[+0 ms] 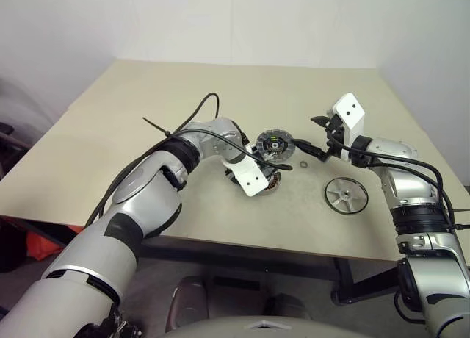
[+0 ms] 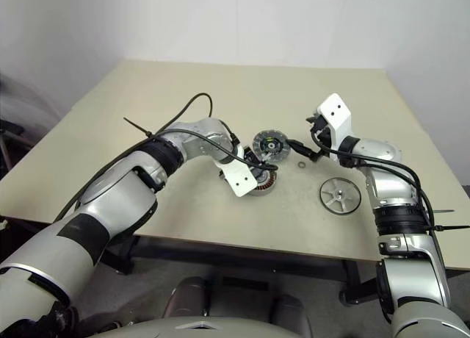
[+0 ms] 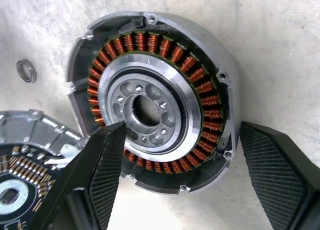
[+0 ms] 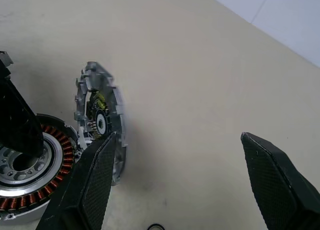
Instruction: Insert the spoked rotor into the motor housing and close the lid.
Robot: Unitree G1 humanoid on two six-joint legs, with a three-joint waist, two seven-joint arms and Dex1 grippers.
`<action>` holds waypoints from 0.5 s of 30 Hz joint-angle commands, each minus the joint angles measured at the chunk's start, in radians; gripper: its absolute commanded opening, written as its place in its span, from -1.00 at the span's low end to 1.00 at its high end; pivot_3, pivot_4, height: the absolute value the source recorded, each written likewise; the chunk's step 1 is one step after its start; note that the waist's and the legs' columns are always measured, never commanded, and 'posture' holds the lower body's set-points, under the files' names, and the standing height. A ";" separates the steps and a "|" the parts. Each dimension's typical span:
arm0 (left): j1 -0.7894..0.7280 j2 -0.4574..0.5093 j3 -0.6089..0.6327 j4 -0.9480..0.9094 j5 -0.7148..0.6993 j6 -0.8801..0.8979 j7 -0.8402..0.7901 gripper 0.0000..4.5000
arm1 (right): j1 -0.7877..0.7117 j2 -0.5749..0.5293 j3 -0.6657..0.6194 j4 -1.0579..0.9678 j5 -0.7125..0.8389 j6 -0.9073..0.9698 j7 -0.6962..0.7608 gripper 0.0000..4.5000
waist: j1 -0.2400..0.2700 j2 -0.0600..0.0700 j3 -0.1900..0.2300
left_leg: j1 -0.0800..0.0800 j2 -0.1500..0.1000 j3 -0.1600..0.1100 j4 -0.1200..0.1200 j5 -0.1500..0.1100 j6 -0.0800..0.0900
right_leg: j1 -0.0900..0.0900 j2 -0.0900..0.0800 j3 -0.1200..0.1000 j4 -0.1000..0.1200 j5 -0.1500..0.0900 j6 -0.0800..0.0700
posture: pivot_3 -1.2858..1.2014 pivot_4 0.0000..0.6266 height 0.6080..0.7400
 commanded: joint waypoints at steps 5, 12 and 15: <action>0.011 0.033 0.158 -0.147 -0.224 0.118 -0.175 0.67 | -0.033 0.002 -0.020 -0.018 0.016 -0.018 -0.003 1.00 | 0.002 0.000 0.000 | 0.000 0.000 0.000 0.000 0.000 0.000 | 0.000 -0.001 0.000 0.000 0.000 0.000 | 0.03 -1.00 1.00; 0.124 0.128 0.290 -0.470 -0.447 0.459 -0.394 0.67 | -0.039 -0.001 -0.019 -0.001 0.011 -0.026 0.002 1.00 | -0.003 0.000 0.000 | 0.000 0.001 0.001 0.000 0.000 0.001 | -0.001 0.000 0.000 0.000 0.000 0.000 | 0.03 -1.00 1.00; 0.157 0.170 0.309 -0.552 -0.470 0.534 -0.401 0.67 | -0.046 0.000 -0.016 0.009 0.009 -0.028 0.003 1.00 | -0.005 0.000 0.000 | 0.001 0.002 0.002 -0.001 0.000 0.001 | -0.001 0.001 0.000 0.000 0.000 0.000 | 0.03 -1.00 1.00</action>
